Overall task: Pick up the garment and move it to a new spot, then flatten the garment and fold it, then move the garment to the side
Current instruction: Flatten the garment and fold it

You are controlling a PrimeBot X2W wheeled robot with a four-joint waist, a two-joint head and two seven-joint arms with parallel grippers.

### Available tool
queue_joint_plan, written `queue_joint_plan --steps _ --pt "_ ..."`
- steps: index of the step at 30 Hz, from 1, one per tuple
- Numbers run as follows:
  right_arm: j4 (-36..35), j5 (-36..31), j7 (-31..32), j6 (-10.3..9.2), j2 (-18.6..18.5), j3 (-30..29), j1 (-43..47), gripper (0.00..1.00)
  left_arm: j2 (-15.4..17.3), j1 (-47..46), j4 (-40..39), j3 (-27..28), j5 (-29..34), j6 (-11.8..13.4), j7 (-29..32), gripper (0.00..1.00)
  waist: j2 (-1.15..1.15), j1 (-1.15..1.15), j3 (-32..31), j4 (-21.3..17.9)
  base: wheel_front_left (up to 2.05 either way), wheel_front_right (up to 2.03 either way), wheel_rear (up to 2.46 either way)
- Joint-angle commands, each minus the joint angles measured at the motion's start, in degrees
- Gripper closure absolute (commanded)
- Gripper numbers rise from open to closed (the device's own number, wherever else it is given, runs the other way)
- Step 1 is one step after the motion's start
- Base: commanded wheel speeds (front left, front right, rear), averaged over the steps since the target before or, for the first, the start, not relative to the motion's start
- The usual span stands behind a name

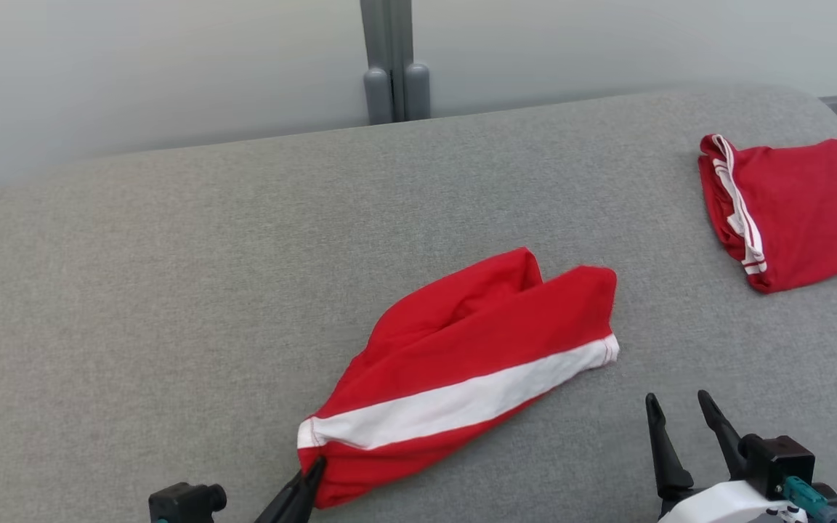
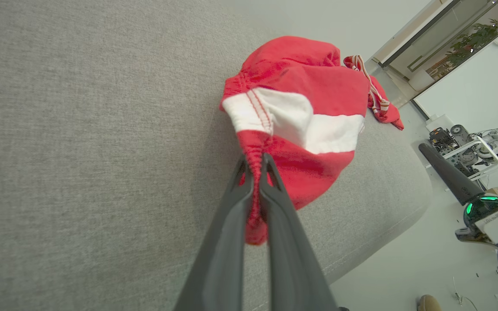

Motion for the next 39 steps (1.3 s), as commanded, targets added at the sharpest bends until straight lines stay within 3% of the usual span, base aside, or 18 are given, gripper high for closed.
queue_joint_plan --steps 1,8,9,10,11,16,22,25,30,34,39 --pt "0.2 -0.6 0.0 -0.09 -0.1 0.2 1.1 0.00 -0.3 0.1 1.5 1.0 1.0 0.0 -1.1 1.00 0.00 0.00 -1.6 2.4 0.00 0.00 0.00" --pt "0.5 -1.8 0.0 -0.09 -0.1 1.0 0.2 0.00 -4.5 -2.5 10.7 8.7 6.4 -0.2 -2.7 1.00 0.00 0.00 -2.8 4.2 0.00 0.00 0.00" --pt "0.5 -1.9 0.0 -0.09 -0.1 1.1 0.0 0.00 -4.9 -2.4 11.2 9.6 7.6 -0.2 -2.7 0.82 0.00 0.00 -2.9 4.2 0.00 0.00 0.00" --pt "0.4 -2.0 0.0 -0.09 -0.1 1.2 -0.2 0.00 -5.5 -2.1 11.8 10.8 9.0 -0.2 -2.7 0.27 0.00 0.00 -3.0 4.1 0.00 0.00 0.00" --pt "0.4 -1.9 0.0 -0.10 -0.1 1.2 -0.3 0.00 -6.2 -1.5 12.4 11.8 9.5 -0.2 -2.7 0.00 0.00 0.00 -3.1 3.9 0.00 0.00 0.00" --pt "-0.2 -1.3 0.0 -0.09 -0.1 1.3 0.3 0.00 -7.6 1.4 12.2 16.8 12.8 -0.2 -2.7 0.00 0.00 0.00 -3.4 3.0 0.00 0.00 0.00" --pt "-0.6 -0.8 0.0 -0.09 -0.1 1.0 1.5 0.00 -10.7 5.9 6.3 28.1 20.3 3.6 -2.7 0.00 0.00 0.00 -3.4 2.3 0.00 0.00 0.00" --pt "-0.8 -0.7 0.0 -0.09 -0.1 1.1 1.8 0.00 -12.9 7.0 2.6 30.4 24.6 2.6 -2.6 0.00 0.00 0.00 -3.1 2.2 0.00 0.00 0.00" --pt "-0.5 -0.8 0.0 -0.09 -0.1 2.5 -0.2 0.00 -14.2 0.5 2.5 24.5 28.8 0.6 -1.9 0.00 0.00 0.00 -1.8 0.9 0.00 0.00 0.00" --pt "-0.8 -0.3 0.0 -0.10 -0.1 3.6 -2.0 0.00 -14.6 -9.1 5.3 16.1 30.4 -0.2 3.4 0.00 0.00 0.00 0.3 -1.2 0.00 0.00 0.00" --pt "-0.7 0.6 0.0 -0.09 -0.1 4.8 -3.5 0.00 -14.6 -22.1 11.0 4.6 28.0 -0.2 11.9 0.00 0.00 0.00 2.7 -4.7 0.00 0.00 0.00"
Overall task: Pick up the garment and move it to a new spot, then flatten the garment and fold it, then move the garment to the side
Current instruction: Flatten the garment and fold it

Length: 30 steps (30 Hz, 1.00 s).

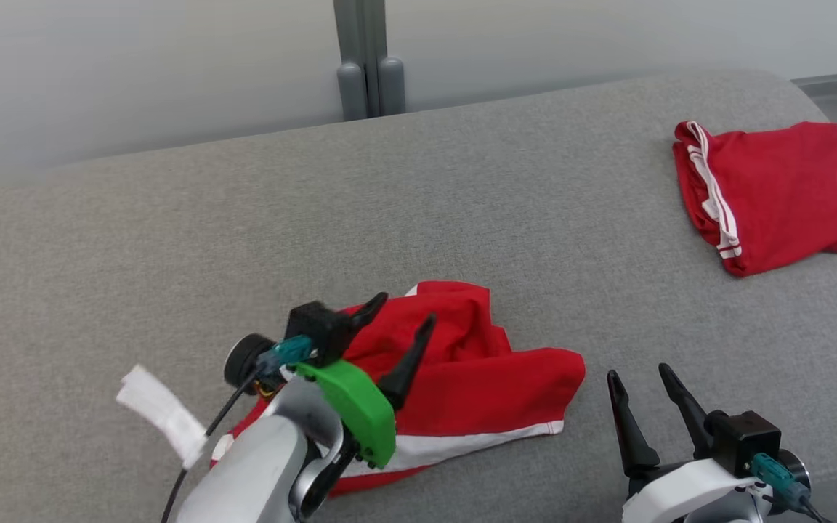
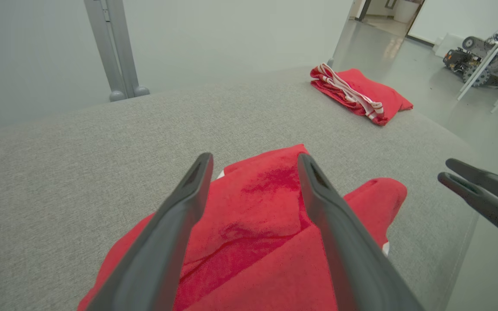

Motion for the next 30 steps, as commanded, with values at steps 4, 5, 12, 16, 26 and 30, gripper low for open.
queue_joint_plan --steps 4,5,12,16,26,30 --pt "0.0 1.1 0.0 -0.10 -0.1 0.9 -1.7 0.00 3.0 -8.7 5.5 -8.5 -4.6 -0.1 7.8 0.00 0.00 0.00 3.8 -6.1 0.00 0.00 0.00" --pt "0.0 1.2 0.0 -0.09 -0.1 0.9 -1.8 0.00 3.8 -10.0 6.9 -9.7 -5.4 -0.1 9.1 0.00 0.00 0.00 4.0 -6.8 0.00 0.00 0.00" --pt "-0.4 2.4 0.0 -0.09 -0.1 0.4 -2.3 0.00 10.0 -16.2 13.3 -18.5 -12.0 0.0 18.4 1.00 0.00 0.00 5.5 -11.4 0.00 0.00 0.00" --pt "-0.9 3.0 0.0 -0.09 -0.1 0.4 -2.6 0.00 10.8 -19.0 16.8 -15.6 -12.3 1.2 12.5 1.00 0.00 0.00 6.9 -12.7 0.00 0.00 0.00" --pt "-1.6 3.4 0.0 -0.09 -0.1 2.2 -4.9 0.00 12.5 -30.6 28.1 -7.8 -8.7 10.7 -3.2 1.00 0.00 0.00 11.2 -15.9 0.00 0.00 0.00" --pt "-1.6 3.1 0.0 -0.09 -0.1 2.3 -5.5 0.00 13.8 -33.5 34.1 -6.2 -8.6 13.4 -5.9 1.00 0.00 0.00 12.8 -17.3 0.00 0.00 0.00"
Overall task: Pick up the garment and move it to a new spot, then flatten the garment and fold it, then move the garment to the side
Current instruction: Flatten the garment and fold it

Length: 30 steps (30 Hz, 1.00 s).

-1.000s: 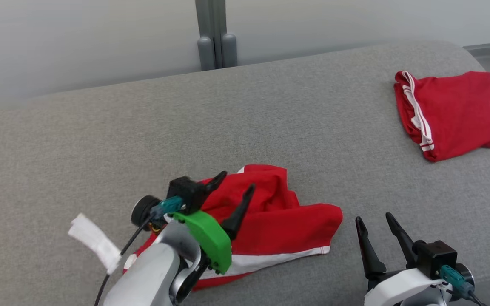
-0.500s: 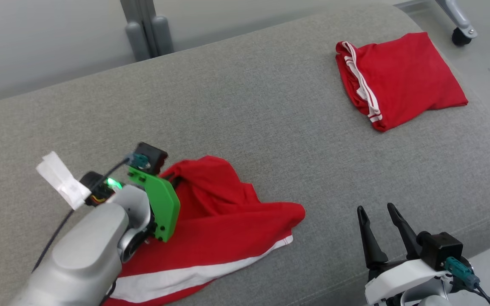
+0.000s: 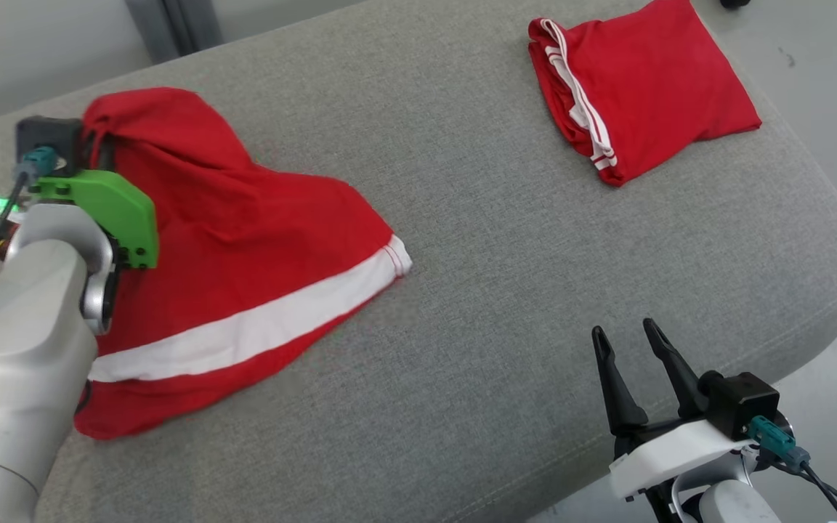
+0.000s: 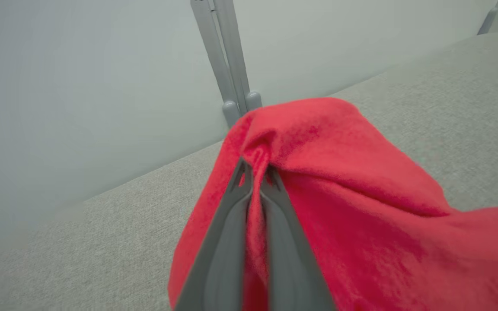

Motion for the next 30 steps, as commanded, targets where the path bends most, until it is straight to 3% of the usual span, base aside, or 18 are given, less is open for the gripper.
queue_joint_plan --steps 1,3,4,9,13,17,20,30 --pt "-0.1 -0.3 0.0 -0.09 0.0 -0.2 -0.8 0.00 0.6 -1.2 1.8 0.6 0.1 0.8 -1.4 1.00 0.00 0.00 1.9 -1.8 0.00 0.00 0.00" --pt "0.0 -0.3 0.0 -0.09 0.0 -0.4 -0.4 0.00 0.0 -1.0 3.9 1.3 -0.9 0.4 -2.9 0.12 0.00 0.00 2.1 -1.9 0.00 0.00 0.00" --pt "0.1 -0.3 0.0 -0.10 0.0 -0.6 -0.2 0.00 0.0 -0.8 4.7 1.5 -1.1 0.3 -3.5 0.00 0.00 0.00 2.1 -1.9 0.00 0.00 0.00" --pt "0.3 -0.4 0.0 -0.09 0.0 -2.1 1.5 0.00 -1.1 0.5 6.2 4.9 -3.9 -0.4 -7.4 0.00 0.00 0.00 0.8 0.2 0.00 0.00 0.00" --pt "0.6 -0.6 0.0 -0.09 0.0 -3.1 2.2 0.00 -2.0 4.1 2.2 9.7 -6.4 -0.2 -8.5 0.00 0.00 0.00 -1.9 2.8 0.00 0.00 0.00" --pt "0.9 -1.2 0.0 -0.09 0.0 -3.7 3.1 0.00 -2.2 13.4 -5.5 15.2 -7.2 0.4 -8.5 0.00 0.00 0.00 -5.0 5.1 0.00 0.00 0.00" --pt "1.1 -1.4 0.0 -0.09 -0.1 -4.1 4.0 0.00 -2.6 21.2 -8.7 16.5 -8.8 -0.2 -8.4 0.00 0.00 0.00 -6.9 6.4 0.00 0.00 0.00" --pt "1.6 -2.5 0.0 -0.10 0.0 -4.1 5.1 0.00 -0.5 34.6 -22.8 17.2 -17.5 -2.5 4.8 0.00 0.00 0.00 -8.0 10.2 0.00 0.00 0.00"
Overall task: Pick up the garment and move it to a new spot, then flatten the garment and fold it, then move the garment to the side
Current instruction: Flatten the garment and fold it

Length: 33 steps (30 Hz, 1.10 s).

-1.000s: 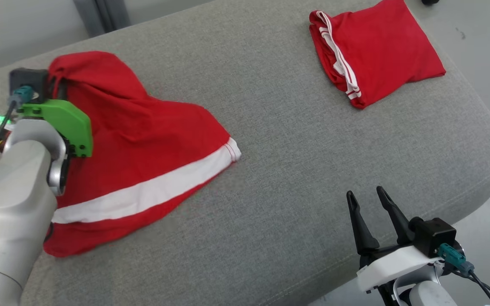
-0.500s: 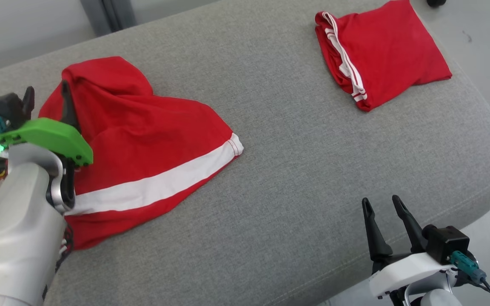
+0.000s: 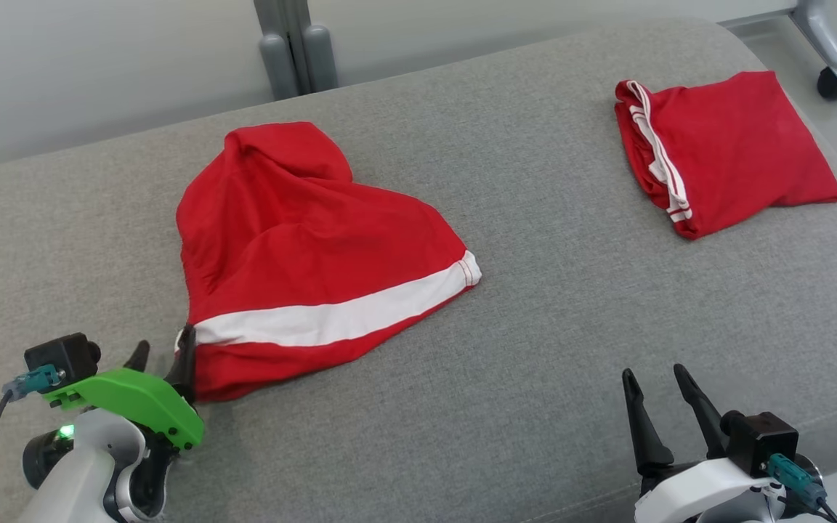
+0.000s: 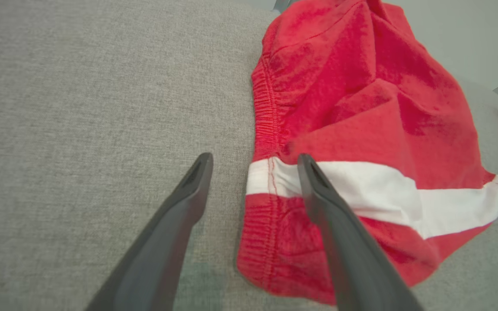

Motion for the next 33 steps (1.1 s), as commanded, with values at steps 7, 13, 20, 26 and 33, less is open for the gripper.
queue_joint_plan --steps 7,13,20,26,33 --pt "0.4 -0.3 0.0 -0.10 -0.1 0.8 -0.7 0.00 1.0 3.1 -7.2 0.2 -6.2 -0.5 10.1 0.00 0.00 0.00 -0.8 0.4 0.00 0.00 0.00" --pt "0.3 0.3 0.0 -0.10 -0.1 1.1 -0.2 0.00 2.3 3.6 -9.6 1.2 -8.3 0.0 12.8 0.00 0.00 0.00 0.0 -0.7 0.00 0.00 0.00" --pt "0.5 0.8 0.0 -0.10 -0.1 1.7 -1.4 0.00 3.4 1.3 -7.5 2.3 -9.7 0.8 15.2 0.00 0.00 0.00 1.0 -1.6 0.00 0.00 0.00" --pt "0.5 0.9 0.0 -0.11 -0.1 1.8 -1.6 0.00 3.4 0.3 -4.8 3.9 -12.4 -0.5 16.7 0.00 0.00 0.00 1.6 -2.3 0.00 0.00 0.00" --pt "0.5 0.8 0.0 -0.10 -0.1 1.7 -1.8 0.00 3.8 0.3 -2.7 3.8 -14.5 -3.0 19.5 0.00 0.00 0.00 2.2 -2.5 0.00 0.00 0.00"
